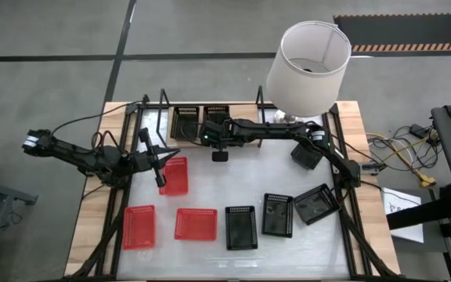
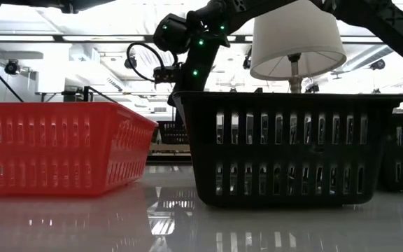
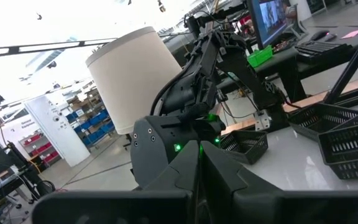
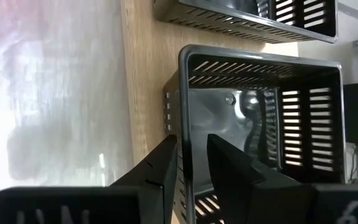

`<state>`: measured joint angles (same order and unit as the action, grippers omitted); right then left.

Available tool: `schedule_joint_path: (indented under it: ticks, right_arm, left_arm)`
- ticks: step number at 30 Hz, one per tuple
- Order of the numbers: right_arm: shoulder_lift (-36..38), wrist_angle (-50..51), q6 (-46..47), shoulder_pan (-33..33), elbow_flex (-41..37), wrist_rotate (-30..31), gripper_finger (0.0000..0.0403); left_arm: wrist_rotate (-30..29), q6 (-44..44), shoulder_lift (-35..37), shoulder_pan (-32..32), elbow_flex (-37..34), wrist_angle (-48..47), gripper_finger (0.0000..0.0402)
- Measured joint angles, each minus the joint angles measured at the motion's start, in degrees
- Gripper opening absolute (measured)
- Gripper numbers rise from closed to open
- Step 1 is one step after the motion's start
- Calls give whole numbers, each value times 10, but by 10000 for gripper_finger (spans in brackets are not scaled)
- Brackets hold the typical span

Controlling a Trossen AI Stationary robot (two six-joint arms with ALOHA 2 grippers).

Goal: Stack baskets on shelf by color
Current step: Put the black bin on the shelf, then put the top red bin on the shelf

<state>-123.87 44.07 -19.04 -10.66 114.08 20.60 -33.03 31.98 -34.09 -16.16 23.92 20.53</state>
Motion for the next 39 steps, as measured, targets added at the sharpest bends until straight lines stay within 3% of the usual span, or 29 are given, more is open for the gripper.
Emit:
schedule_joint_path:
  ticks: [9, 14, 20, 28, 39]
  right_arm:
    - [24, 2, 0, 9, 0, -14, 82]
    - [56, 16, 18, 30, 0, -54, 81]
    - [115, 70, 54, 72, -27, -58, 63]
    - [258, 14, 110, 151, -223, -60, 23]
    - [466, -272, 136, 257, -539, -56, 9]
  left_arm:
    - [0, 0, -3, 0, 0, 0, 0]
    - [0, 2, -9, 0, 0, 6, 0]
    - [0, 3, -26, 0, 2, 23, 0]
    - [0, 3, -67, 0, 6, 61, 0]
    - [0, -42, -153, 0, 35, 60, 0]
